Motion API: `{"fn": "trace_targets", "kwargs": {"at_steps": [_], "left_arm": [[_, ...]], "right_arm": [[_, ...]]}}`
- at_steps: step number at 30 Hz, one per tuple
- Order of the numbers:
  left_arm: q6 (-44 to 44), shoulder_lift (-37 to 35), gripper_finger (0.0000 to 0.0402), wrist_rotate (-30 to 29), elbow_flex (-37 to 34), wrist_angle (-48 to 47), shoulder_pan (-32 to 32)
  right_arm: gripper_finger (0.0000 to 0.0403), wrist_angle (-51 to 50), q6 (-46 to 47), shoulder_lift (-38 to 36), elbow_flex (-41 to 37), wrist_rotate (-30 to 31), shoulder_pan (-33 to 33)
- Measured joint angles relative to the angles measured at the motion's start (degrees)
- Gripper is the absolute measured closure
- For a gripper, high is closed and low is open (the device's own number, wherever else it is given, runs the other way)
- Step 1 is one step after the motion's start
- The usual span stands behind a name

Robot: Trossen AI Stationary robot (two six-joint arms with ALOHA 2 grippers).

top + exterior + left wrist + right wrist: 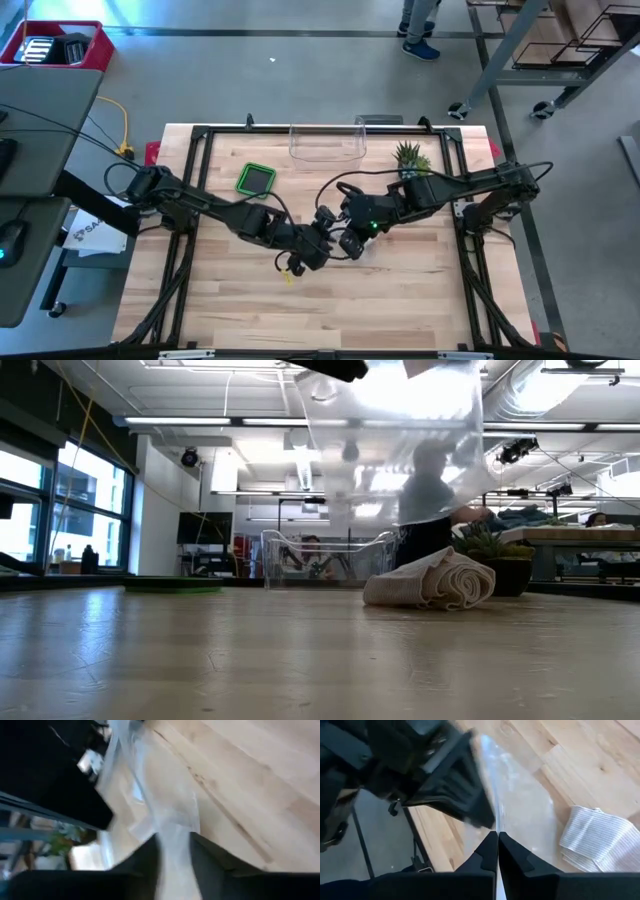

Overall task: Roll bandage
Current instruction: Put the rolled bandage into the transparent zip bag

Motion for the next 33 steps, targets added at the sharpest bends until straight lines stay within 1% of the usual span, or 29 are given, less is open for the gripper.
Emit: {"fn": "trace_targets", "kwargs": {"at_steps": [2,3,4,9,17,23,26,29,33], "left_arm": [[-3.0,0.0,0.0369,0.1,0.0,-1.4,-0.3],[-4.7,0.0,0.0384,0.2,0.0,-2.1,-0.5],[-6.0,0.0,0.0389,0.1,0.0,-2.7,-0.6],[-7.0,-0.2,0.0400,0.2,0.0,-4.6,-1.2],[-6.2,-1.0,0.0401,-0.3,0.0,-4.4,-1.9],[-4.8,-1.0,0.0401,-3.5,0.0,-4.3,-1.9],[-5.0,-1.1,0.0401,-3.7,0.0,-7.2,-2.0],[-4.2,-1.1,0.0401,-3.3,0.0,-6.3,-2.2],[-2.5,-1.1,0.0402,-4.2,0.0,-4.7,-1.7]], "right_arm": [[0.0403,-1.0,1.0,0.0,0.0,0.5,0.0],[0.0403,-1.5,1.2,0.0,0.0,0.9,0.0],[0.0403,-2.2,1.5,0.0,0.0,1.3,0.0],[0.0403,-6.7,3.7,0.0,0.0,2.9,-0.2],[0.0403,-13.8,7.2,0.0,0.0,5.9,-0.1],[0.0403,-19.0,9.8,0.0,0.0,6.9,0.2],[0.0403,-24.9,10.7,0.0,-0.2,8.3,0.7],[0.0402,-21.3,10.2,0.1,0.0,8.2,0.7],[0.0402,-17.1,9.3,0.0,0.0,7.2,0.8]]}}
